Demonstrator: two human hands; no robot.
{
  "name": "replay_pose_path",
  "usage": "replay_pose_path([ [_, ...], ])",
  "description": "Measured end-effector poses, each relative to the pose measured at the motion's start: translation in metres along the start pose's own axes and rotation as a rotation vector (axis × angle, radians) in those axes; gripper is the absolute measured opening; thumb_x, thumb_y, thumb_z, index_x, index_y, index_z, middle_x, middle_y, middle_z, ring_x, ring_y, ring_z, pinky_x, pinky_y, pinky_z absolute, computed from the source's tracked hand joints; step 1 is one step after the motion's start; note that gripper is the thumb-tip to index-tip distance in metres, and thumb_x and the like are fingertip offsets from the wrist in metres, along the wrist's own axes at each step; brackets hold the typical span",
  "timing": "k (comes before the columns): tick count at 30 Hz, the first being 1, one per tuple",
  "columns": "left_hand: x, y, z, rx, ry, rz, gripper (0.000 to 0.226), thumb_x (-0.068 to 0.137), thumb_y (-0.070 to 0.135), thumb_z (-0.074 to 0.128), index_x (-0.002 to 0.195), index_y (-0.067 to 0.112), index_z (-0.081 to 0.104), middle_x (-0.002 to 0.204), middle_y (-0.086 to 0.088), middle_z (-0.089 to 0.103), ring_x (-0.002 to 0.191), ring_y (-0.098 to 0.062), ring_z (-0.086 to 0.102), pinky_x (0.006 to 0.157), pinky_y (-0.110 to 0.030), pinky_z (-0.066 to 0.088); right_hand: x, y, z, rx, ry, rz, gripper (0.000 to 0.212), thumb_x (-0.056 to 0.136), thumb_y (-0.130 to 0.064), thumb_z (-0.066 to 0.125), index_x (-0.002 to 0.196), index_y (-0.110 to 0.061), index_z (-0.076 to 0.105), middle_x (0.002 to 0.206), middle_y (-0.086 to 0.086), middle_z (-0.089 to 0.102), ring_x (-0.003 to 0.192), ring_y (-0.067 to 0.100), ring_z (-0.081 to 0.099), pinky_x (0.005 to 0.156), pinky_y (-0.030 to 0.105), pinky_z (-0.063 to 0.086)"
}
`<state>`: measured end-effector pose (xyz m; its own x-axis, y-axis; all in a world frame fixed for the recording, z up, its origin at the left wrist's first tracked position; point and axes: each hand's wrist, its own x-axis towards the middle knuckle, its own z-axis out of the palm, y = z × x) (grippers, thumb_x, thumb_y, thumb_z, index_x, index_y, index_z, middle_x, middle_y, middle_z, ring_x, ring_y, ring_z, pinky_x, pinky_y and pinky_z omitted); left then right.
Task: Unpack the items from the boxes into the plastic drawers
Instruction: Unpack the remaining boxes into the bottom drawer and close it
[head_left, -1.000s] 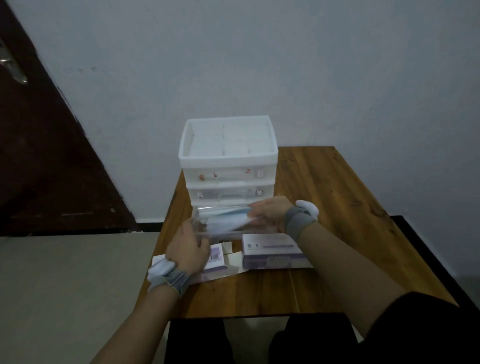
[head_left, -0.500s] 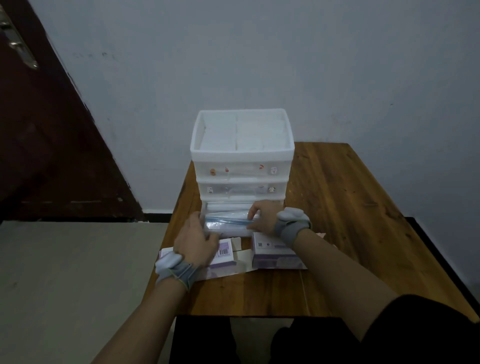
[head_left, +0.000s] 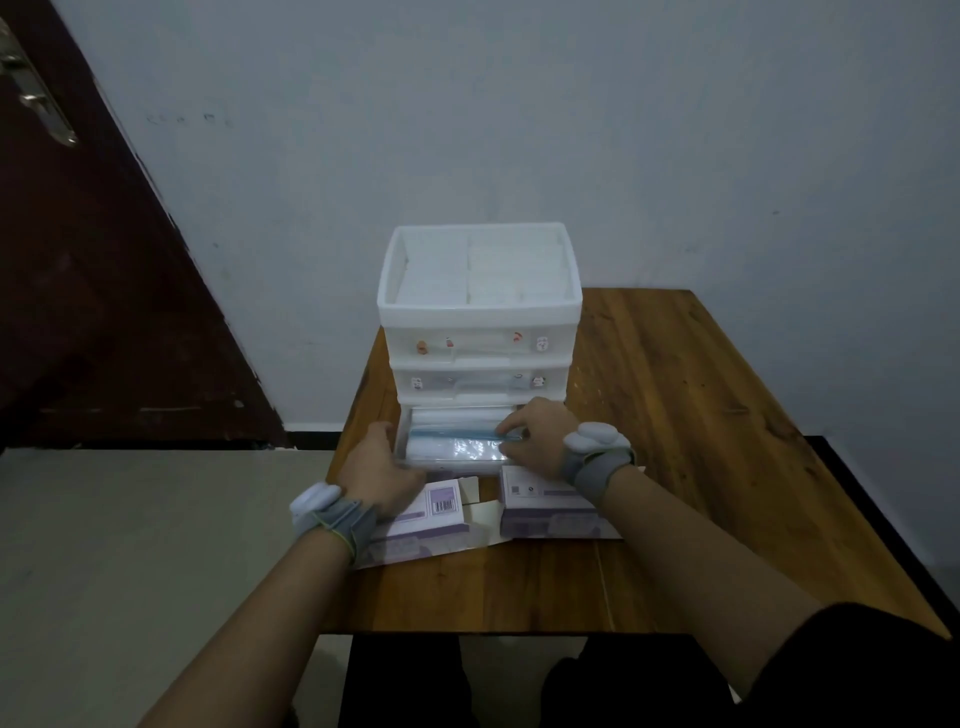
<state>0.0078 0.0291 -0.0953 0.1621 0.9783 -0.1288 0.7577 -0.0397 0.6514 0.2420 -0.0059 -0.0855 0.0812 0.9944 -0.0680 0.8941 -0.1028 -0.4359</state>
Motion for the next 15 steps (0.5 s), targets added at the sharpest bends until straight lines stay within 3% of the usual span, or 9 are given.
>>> replay_pose_path([
  [6, 0.008, -0.002, -0.006, 0.045, -0.081, -0.015, 0.076, 0.071, 0.041, 0.083, 0.132, 0.022, 0.042, 0.120, -0.004, 0.062, 0.102, -0.023, 0.059, 0.084, -0.038, 0.051, -0.022, 0.009, -0.010, 0.065, 0.194, -0.088, 0.021, 0.087, -0.032, 0.062, 0.104, -0.024, 0.073, 0.106, -0.004, 0.064, 0.096, 0.012, 0.059, 0.081, 0.021, 0.042],
  [10, 0.014, 0.000, -0.009, 0.029, -0.125, -0.038, 0.089, 0.064, 0.041, 0.089, 0.136, 0.021, 0.040, 0.127, -0.005, 0.059, 0.111, -0.025, 0.057, 0.085, -0.038, 0.051, -0.037, 0.031, -0.018, 0.083, 0.252, -0.047, 0.013, 0.081, -0.034, 0.067, 0.093, -0.036, 0.063, 0.101, -0.010, 0.053, 0.085, 0.005, 0.052, 0.077, 0.023, 0.047],
  [13, 0.020, -0.001, -0.011, 0.032, -0.164, -0.047, 0.101, 0.063, 0.038, 0.090, 0.144, 0.018, 0.034, 0.135, -0.007, 0.055, 0.120, -0.028, 0.054, 0.096, -0.044, 0.050, -0.039, 0.045, -0.020, 0.184, 0.217, 0.110, 0.039, 0.067, -0.035, 0.076, 0.096, -0.035, 0.051, 0.104, -0.007, 0.049, 0.082, 0.008, 0.055, 0.073, 0.027, 0.052],
  [15, 0.025, -0.001, -0.011, 0.046, -0.191, -0.039, 0.106, 0.061, 0.039, 0.090, 0.146, 0.017, 0.031, 0.138, -0.007, 0.053, 0.122, -0.028, 0.053, 0.098, -0.045, 0.048, -0.033, 0.049, -0.022, 0.381, 0.137, 0.200, 0.066, 0.061, -0.029, 0.082, 0.117, -0.029, 0.046, 0.118, 0.000, 0.050, 0.099, 0.016, 0.059, 0.082, 0.035, 0.056],
])
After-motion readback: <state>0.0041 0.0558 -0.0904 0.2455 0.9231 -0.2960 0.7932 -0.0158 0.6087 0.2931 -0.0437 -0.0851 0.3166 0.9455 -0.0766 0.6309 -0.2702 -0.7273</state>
